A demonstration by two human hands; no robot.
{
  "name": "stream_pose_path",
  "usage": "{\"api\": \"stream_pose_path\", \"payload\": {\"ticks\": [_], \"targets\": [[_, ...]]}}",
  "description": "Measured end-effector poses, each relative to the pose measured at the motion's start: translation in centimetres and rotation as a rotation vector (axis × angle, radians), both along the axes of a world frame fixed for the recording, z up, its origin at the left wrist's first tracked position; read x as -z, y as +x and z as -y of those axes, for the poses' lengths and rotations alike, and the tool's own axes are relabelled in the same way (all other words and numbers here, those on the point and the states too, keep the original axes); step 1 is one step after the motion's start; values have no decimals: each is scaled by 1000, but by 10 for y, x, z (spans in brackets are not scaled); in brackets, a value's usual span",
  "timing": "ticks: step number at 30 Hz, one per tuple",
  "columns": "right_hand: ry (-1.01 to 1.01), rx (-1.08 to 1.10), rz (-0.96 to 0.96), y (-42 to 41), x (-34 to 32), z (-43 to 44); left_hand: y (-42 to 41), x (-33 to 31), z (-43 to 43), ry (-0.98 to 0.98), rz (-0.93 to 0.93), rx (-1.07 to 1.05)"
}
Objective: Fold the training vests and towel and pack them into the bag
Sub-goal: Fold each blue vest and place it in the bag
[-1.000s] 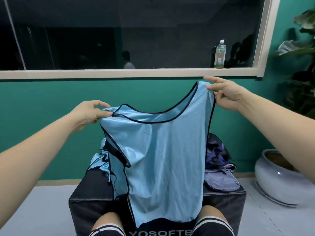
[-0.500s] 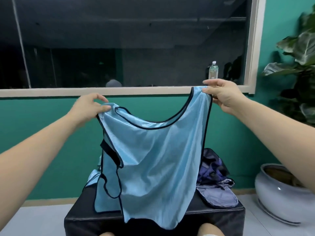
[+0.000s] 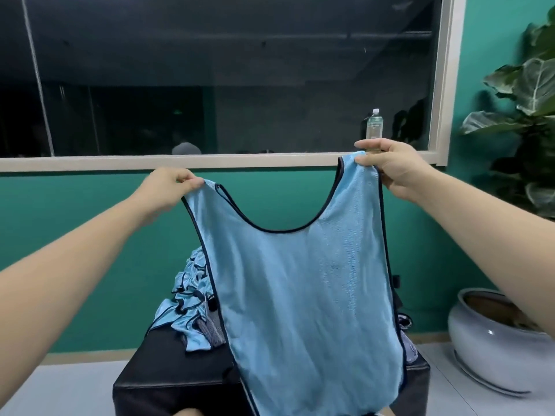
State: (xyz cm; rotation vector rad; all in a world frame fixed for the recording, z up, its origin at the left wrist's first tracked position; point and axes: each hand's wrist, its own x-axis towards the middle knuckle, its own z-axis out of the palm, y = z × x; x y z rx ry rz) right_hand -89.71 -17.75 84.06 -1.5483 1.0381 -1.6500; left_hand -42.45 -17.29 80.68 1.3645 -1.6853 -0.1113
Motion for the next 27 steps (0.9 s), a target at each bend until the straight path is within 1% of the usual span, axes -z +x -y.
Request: {"api": "stream_pose_path", "payload": {"ticks": [2,4,5,8,11,13,14,15,18,19,24,27], "targets": [[1,12,1,-3,-2,0,0,1,4,49,-160,116],[-9,36,-57,-6,-2,0,-2,-1,5,82,-264,194],[-21,75,-135,-8,-1,0,-2,-1,6,87,-281,206],[-85,286,-529,-13,2,-3,-4,-5,6,81,-275,187],[-92,461,-847,-17,3,-5,-8,-11,4,77,-262,197],[-56,518,-979,-18,2,-6,-8,-15,2,80,-272,224],[-33,511,-982,-19,1,-6,-8,-16,1,82,-280,236],[-1,456,-923,-20,1,-4,-7,-17,0,86,-284,246],[122,127,-521,-17,4,-8,-7,-16,-4,114,-306,274],[144,49,-420,-15,5,-9,-7,-14,-5,127,-315,279],[192,-149,-94,-9,13,0,-4,-1,0,176,-358,247],[226,-179,35,-2,24,8,-4,16,14,193,-356,213]]}}
